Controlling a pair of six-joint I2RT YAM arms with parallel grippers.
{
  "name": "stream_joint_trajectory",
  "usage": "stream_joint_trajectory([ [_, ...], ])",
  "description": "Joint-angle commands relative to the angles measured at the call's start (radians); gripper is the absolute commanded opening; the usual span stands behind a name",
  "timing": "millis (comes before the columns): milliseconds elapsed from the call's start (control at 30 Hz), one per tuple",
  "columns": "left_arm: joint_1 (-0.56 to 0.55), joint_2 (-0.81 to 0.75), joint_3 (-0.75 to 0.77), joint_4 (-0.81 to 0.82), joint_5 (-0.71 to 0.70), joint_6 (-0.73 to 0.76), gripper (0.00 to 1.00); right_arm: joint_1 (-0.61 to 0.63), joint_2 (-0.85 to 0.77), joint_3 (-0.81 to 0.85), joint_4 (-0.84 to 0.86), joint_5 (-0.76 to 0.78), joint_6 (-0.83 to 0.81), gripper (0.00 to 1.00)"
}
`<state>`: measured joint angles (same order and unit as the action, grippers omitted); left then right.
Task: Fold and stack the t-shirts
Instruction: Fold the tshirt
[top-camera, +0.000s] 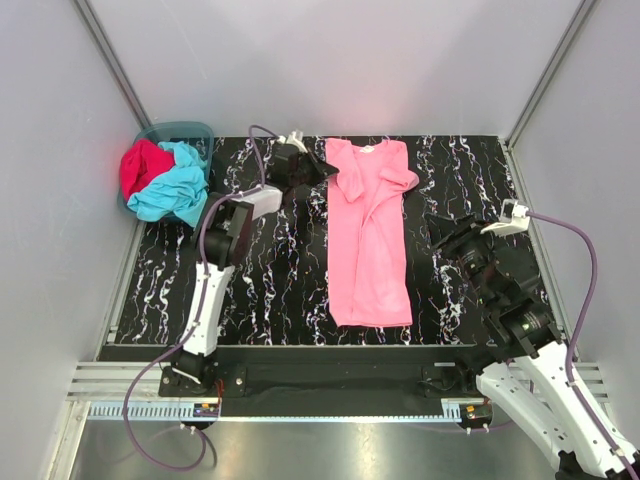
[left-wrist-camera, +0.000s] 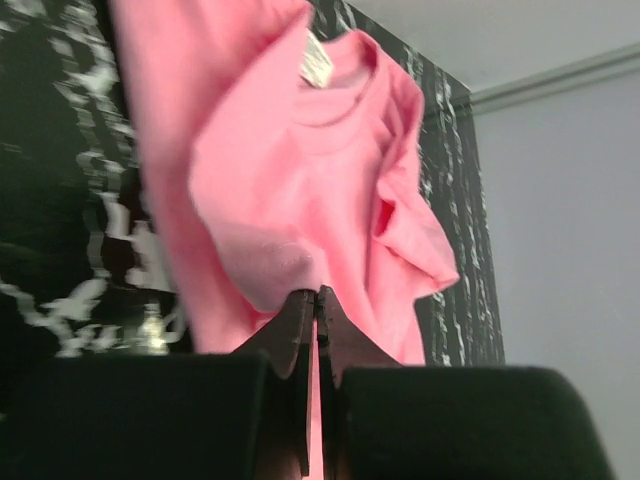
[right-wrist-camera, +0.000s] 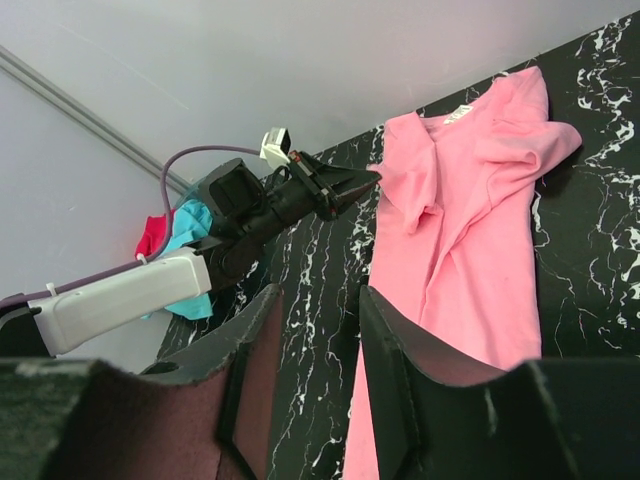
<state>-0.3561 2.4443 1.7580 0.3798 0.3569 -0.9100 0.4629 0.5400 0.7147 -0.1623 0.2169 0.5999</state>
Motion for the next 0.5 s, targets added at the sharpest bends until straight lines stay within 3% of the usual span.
stream_joint_trajectory([
  [0,-0.066,0.021,0.076,0.096,0.074,-0.026,0.00,0.005,0.002,-0.012,0.032,-0.011,-0.005,0.43],
  [200,-0.147,0.073,0.155,0.146,0.131,-0.056,0.00,0.005,-0.015,-0.024,0.038,-0.011,-0.011,0.43],
  [467,-0.173,0.104,0.225,0.154,0.128,-0.067,0.00,0.006,-0.060,-0.046,0.038,-0.031,-0.022,0.41],
])
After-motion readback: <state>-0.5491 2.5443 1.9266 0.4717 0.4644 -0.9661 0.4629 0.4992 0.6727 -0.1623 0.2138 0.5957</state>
